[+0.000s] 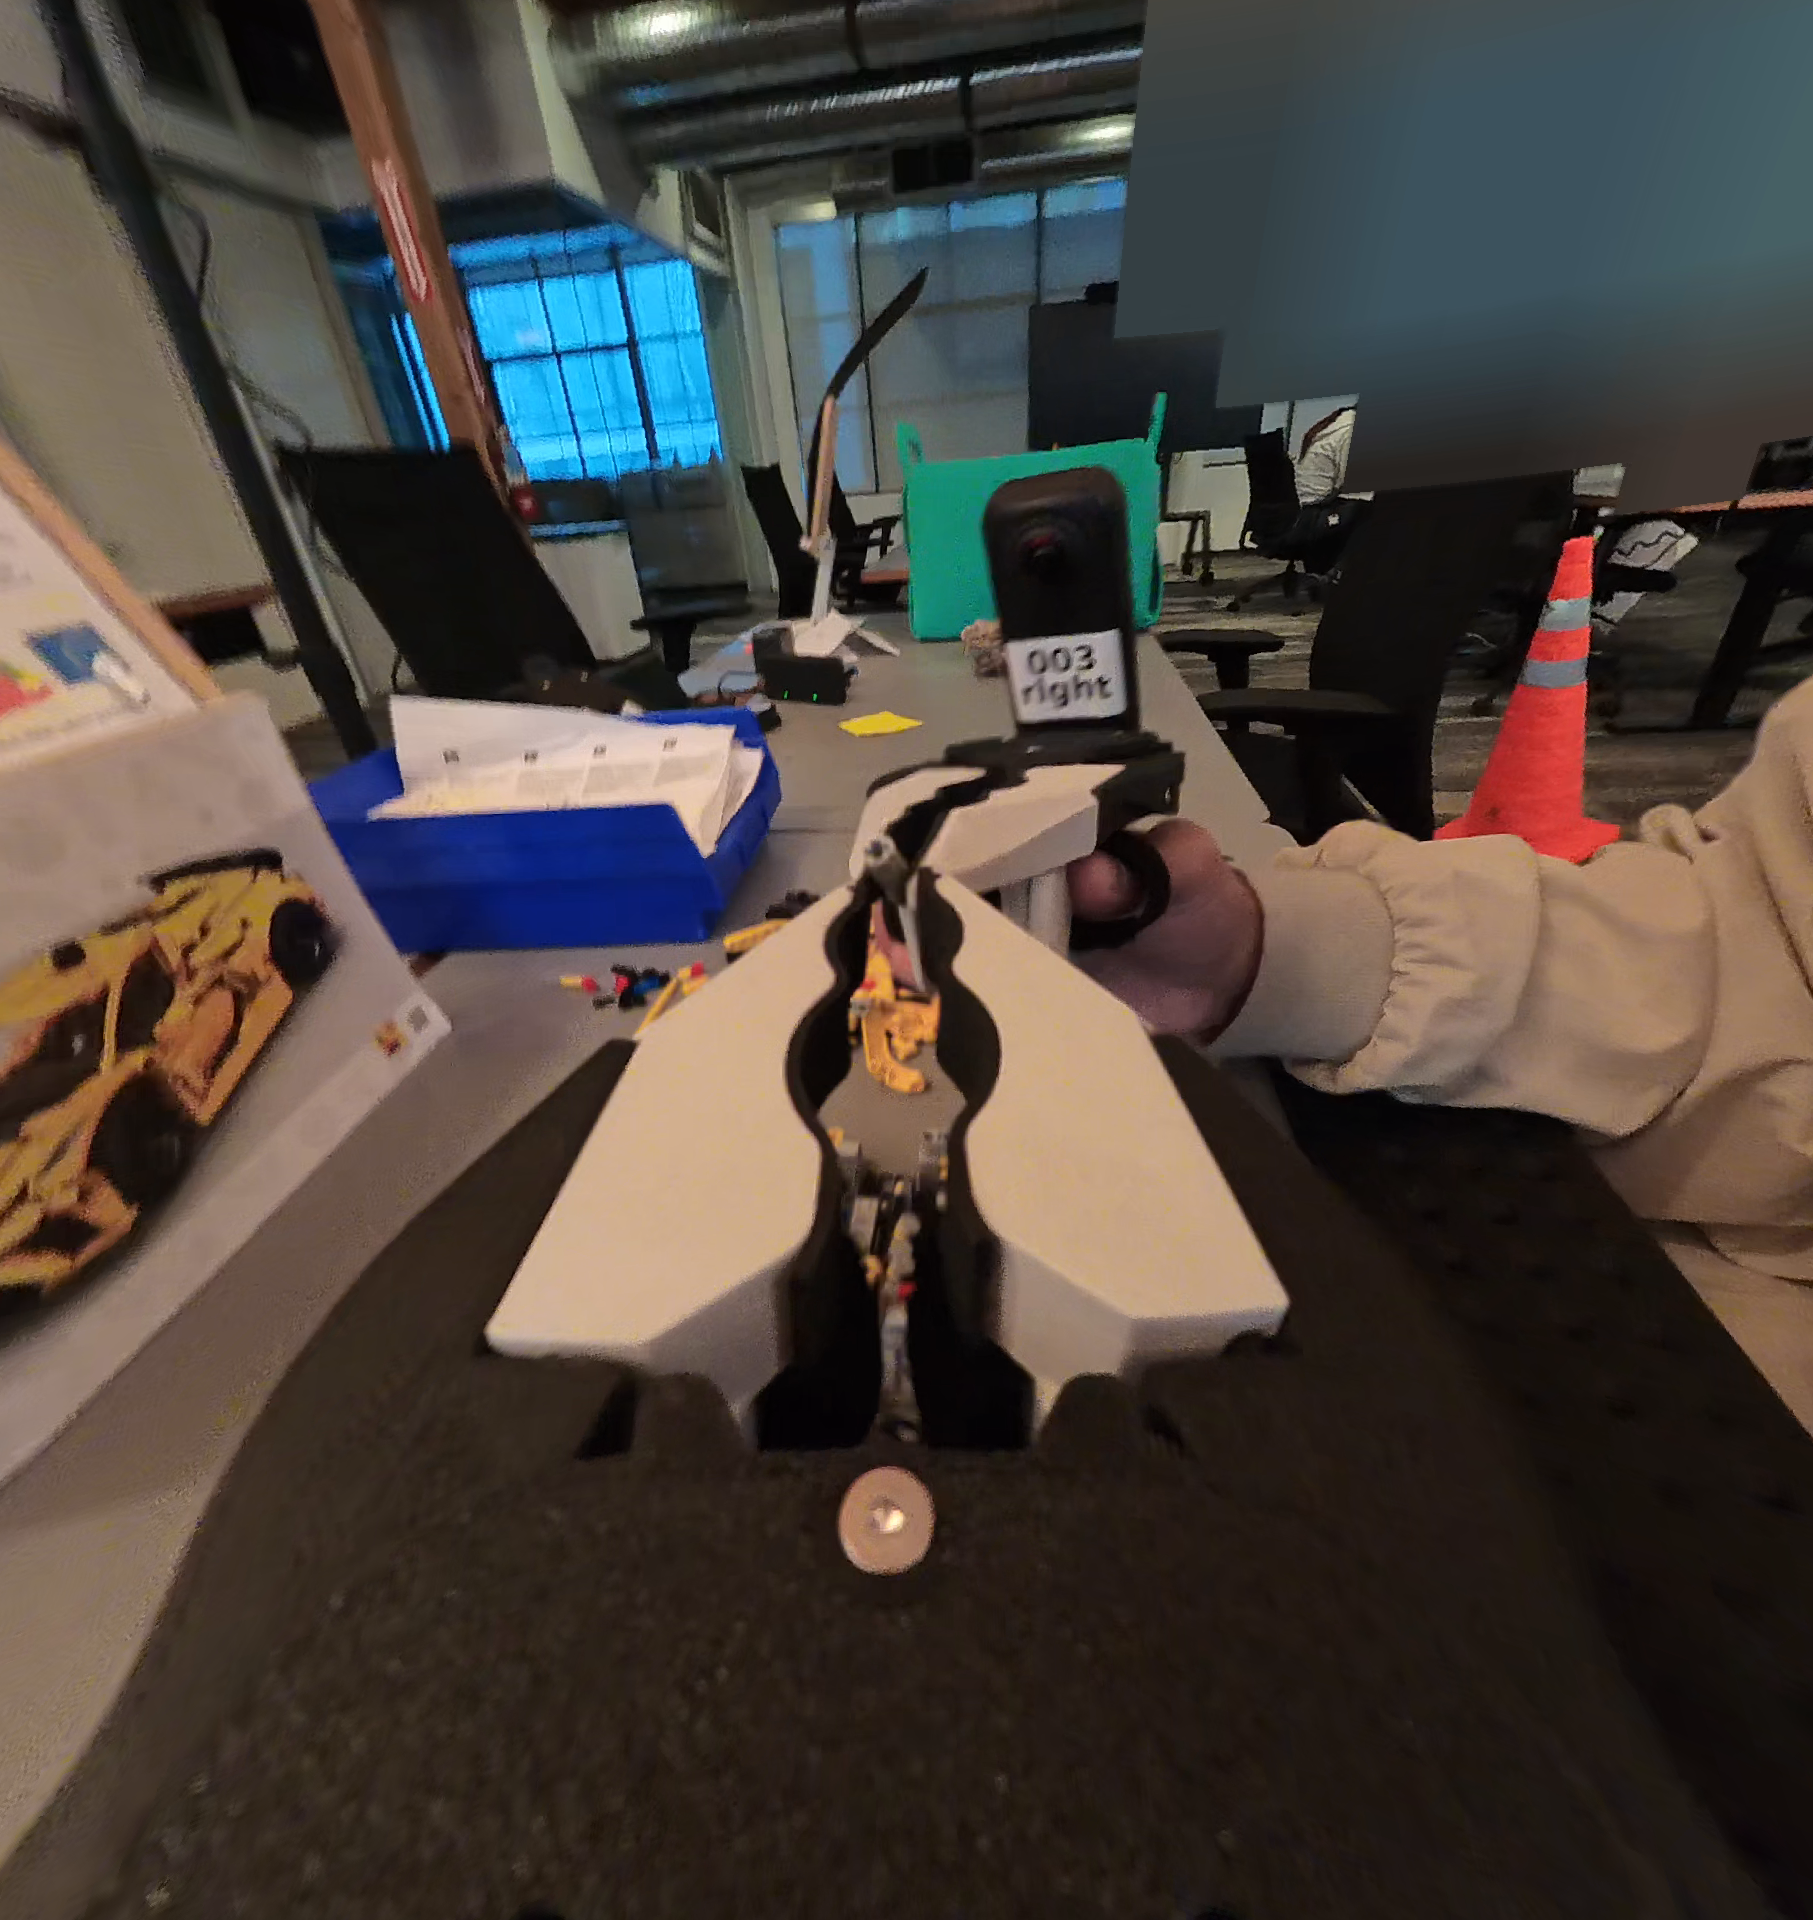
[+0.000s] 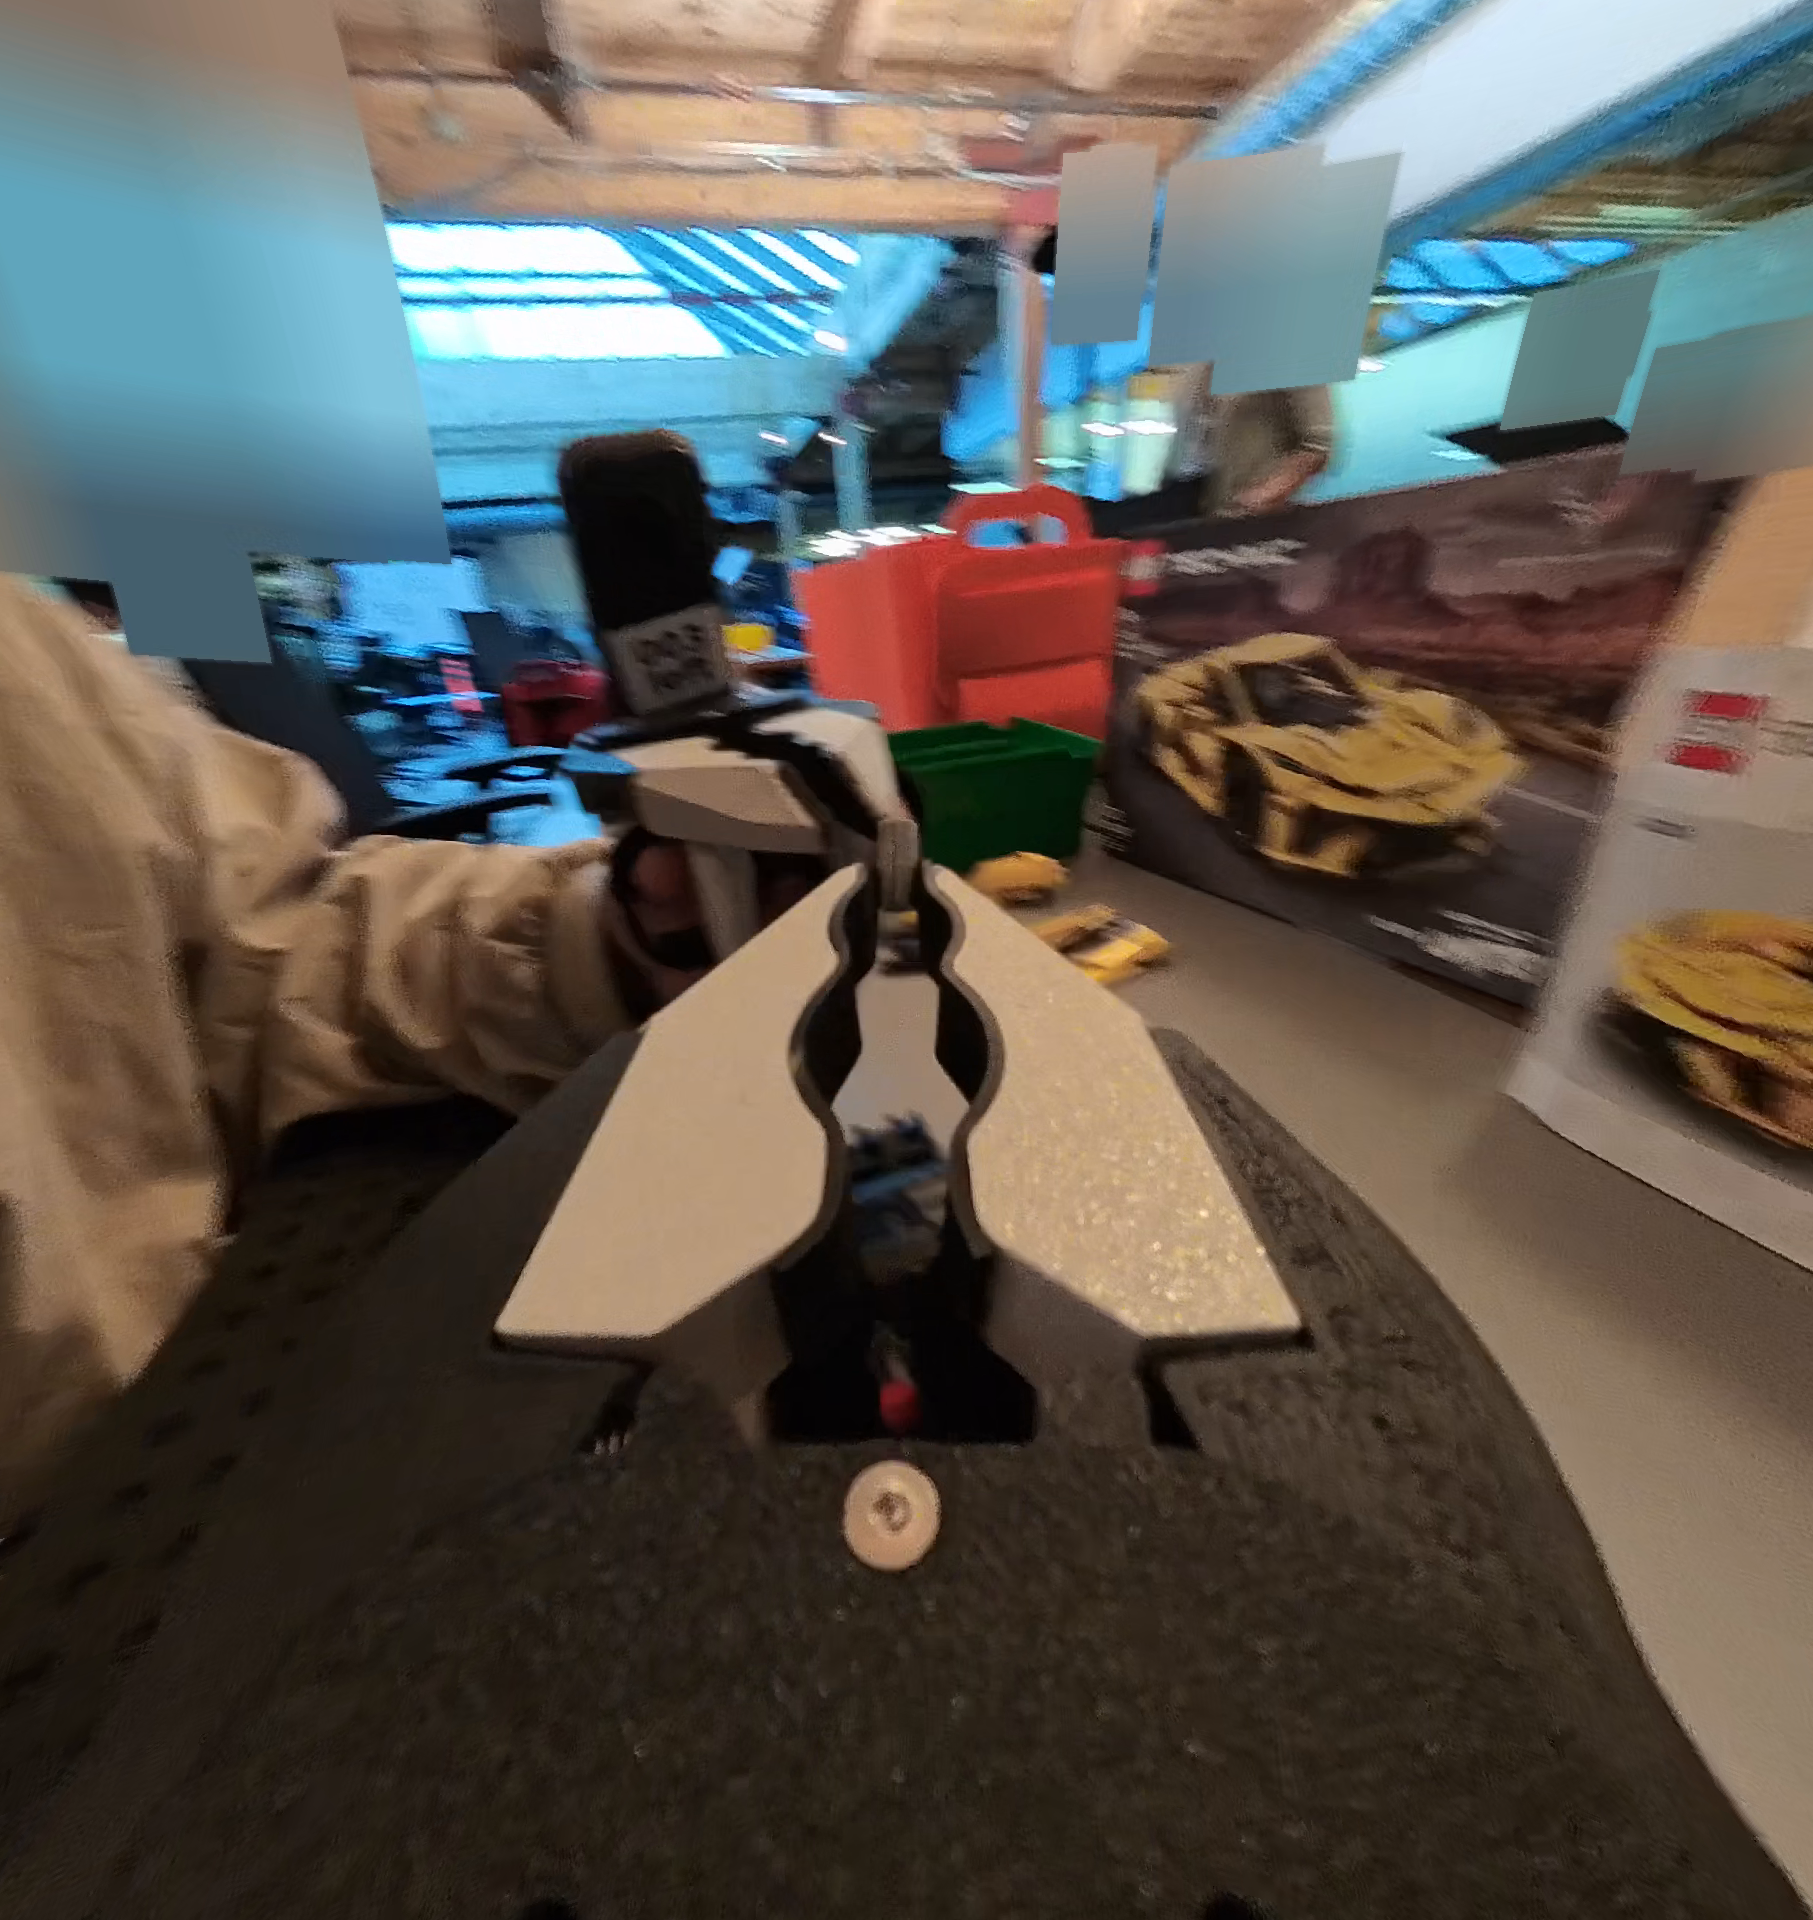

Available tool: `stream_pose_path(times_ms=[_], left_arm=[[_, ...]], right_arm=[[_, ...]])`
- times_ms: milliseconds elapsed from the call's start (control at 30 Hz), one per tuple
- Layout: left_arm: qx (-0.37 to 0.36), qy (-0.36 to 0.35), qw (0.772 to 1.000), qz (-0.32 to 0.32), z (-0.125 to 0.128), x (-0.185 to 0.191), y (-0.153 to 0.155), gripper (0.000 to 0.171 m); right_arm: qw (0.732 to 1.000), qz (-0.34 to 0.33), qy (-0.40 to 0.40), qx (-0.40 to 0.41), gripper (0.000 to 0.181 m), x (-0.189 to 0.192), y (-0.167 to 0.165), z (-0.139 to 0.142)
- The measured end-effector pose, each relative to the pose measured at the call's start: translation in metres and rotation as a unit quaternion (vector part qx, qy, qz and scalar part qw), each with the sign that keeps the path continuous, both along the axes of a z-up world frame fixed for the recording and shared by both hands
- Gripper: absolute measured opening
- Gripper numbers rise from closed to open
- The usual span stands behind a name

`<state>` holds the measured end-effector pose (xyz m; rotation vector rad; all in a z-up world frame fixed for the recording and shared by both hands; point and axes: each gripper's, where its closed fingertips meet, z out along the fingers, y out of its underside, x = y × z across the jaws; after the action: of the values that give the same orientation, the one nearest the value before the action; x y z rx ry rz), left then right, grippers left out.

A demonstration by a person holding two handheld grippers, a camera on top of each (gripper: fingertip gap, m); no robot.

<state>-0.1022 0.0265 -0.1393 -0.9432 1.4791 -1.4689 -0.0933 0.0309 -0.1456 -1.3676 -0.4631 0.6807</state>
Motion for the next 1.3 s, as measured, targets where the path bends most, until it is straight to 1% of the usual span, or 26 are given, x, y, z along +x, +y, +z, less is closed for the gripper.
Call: stream_pose_path(times_ms=[33,67,100,133,167,200,233,267,300,367,467,567,600,633,667,700,733,767,833,867,933,1033,1133,1200,1267,1300], left_arm=[[-0.018,0.031,0.999,-0.003,-0.009,0.001,0.01,0.012],[-0.035,0.08,0.996,-0.015,-0.026,0.002,0.017,0.014],[-0.042,0.139,0.989,-0.025,-0.047,0.002,0.024,0.014],[-0.031,0.191,0.981,-0.024,-0.07,0.001,0.031,0.014],[-0.009,0.225,0.974,-0.021,-0.09,0.0,0.037,0.016],[0.015,0.247,0.968,-0.029,-0.106,-0.003,0.037,0.019],[0.03,0.257,0.965,-0.036,-0.114,-0.005,0.036,0.019],[0.031,0.253,0.966,-0.042,-0.115,-0.003,0.033,0.02],[0.022,0.245,0.968,-0.057,-0.113,-0.003,0.027,0.019],[0.02,0.239,0.969,-0.066,-0.11,-0.001,0.02,0.019],[0.072,0.242,0.967,-0.03,-0.122,0.003,0.025,0.013],[0.085,0.245,0.965,-0.032,-0.127,0.004,0.019,0.012],[0.083,0.25,0.964,-0.039,-0.128,0.004,0.016,0.012],[0.081,0.255,0.963,-0.044,-0.13,0.005,0.013,0.012],[0.082,0.258,0.962,-0.043,-0.132,0.005,0.012,0.012],[0.085,0.258,0.962,-0.04,-0.133,0.007,0.012,0.012],[0.087,0.255,0.962,-0.036,-0.133,0.008,0.012,0.012],[0.088,0.254,0.963,-0.035,-0.132,0.008,0.012,0.012],[0.088,0.258,0.962,-0.037,-0.133,0.008,0.011,0.013],[0.09,0.256,0.962,-0.034,-0.133,0.008,0.012,0.013],[0.098,0.254,0.962,-0.023,-0.134,0.009,0.015,0.013],[0.094,0.25,0.964,-0.007,-0.132,0.012,0.021,0.015],[0.075,0.257,0.963,-0.007,-0.133,0.013,0.024,0.015],[0.068,0.259,0.963,-0.019,-0.133,0.011,0.023,0.015],[0.076,0.262,0.962,-0.02,-0.134,0.009,0.025,0.015],[0.079,0.259,0.962,-0.02,-0.134,0.008,0.025,0.015]], right_arm=[[0.998,-0.055,-0.007,-0.02,0.006,0.023,0.009,-0.006],[0.99,-0.133,-0.019,-0.052,0.006,0.056,0.02,-0.017],[0.968,-0.227,-0.053,-0.097,0.006,0.097,0.027,-0.037],[0.93,-0.324,-0.102,-0.142,0.006,0.141,0.026,-0.058],[0.879,-0.41,-0.157,-0.187,0.006,0.182,0.016,-0.077],[0.832,-0.468,-0.2,-0.221,0.006,0.213,0.002,-0.089],[0.802,-0.499,-0.22,-0.242,0.006,0.233,-0.01,-0.096],[0.784,-0.513,-0.223,-0.27,0.006,0.245,-0.019,-0.105],[0.774,-0.514,-0.218,-0.299,0.006,0.252,-0.026,-0.116],[0.778,-0.492,-0.184,-0.344,0.007,0.252,-0.029,-0.136],[0.793,-0.459,-0.155,-0.371,0.025,0.241,-0.023,-0.149],[0.799,-0.471,-0.183,-0.326,0.027,0.236,-0.017,-0.134],[0.809,-0.47,-0.189,-0.3,0.027,0.231,-0.012,-0.124],[0.826,-0.459,-0.193,-0.265,0.027,0.22,-0.005,-0.112],[0.849,-0.434,-0.197,-0.227,0.031,0.203,0.003,-0.101],[0.881,-0.385,-0.197,-0.19,0.03,0.176,0.011,-0.091],[0.917,-0.313,-0.189,-0.159,0.029,0.142,0.018,-0.084],[0.944,-0.237,-0.182,-0.138,0.029,0.107,0.019,-0.081],[0.971,-0.109,-0.168,-0.129,0.026,0.05,0.013,-0.08],[0.975,-0.071,-0.169,-0.124,0.024,0.032,0.01,-0.08],[0.974,-0.034,-0.191,-0.114,0.022,0.011,0.007,-0.083],[0.959,-0.012,-0.247,-0.135,0.019,-0.003,0.005,-0.104],[0.948,-0.028,-0.276,-0.154,0.019,0.002,0.009,-0.118],[0.949,-0.05,-0.274,-0.147,0.016,0.012,0.011,-0.113],[0.959,-0.07,-0.241,-0.132,0.012,0.024,0.012,-0.1],[0.959,-0.088,-0.231,-0.138,0.012,0.034,0.014,-0.1]])
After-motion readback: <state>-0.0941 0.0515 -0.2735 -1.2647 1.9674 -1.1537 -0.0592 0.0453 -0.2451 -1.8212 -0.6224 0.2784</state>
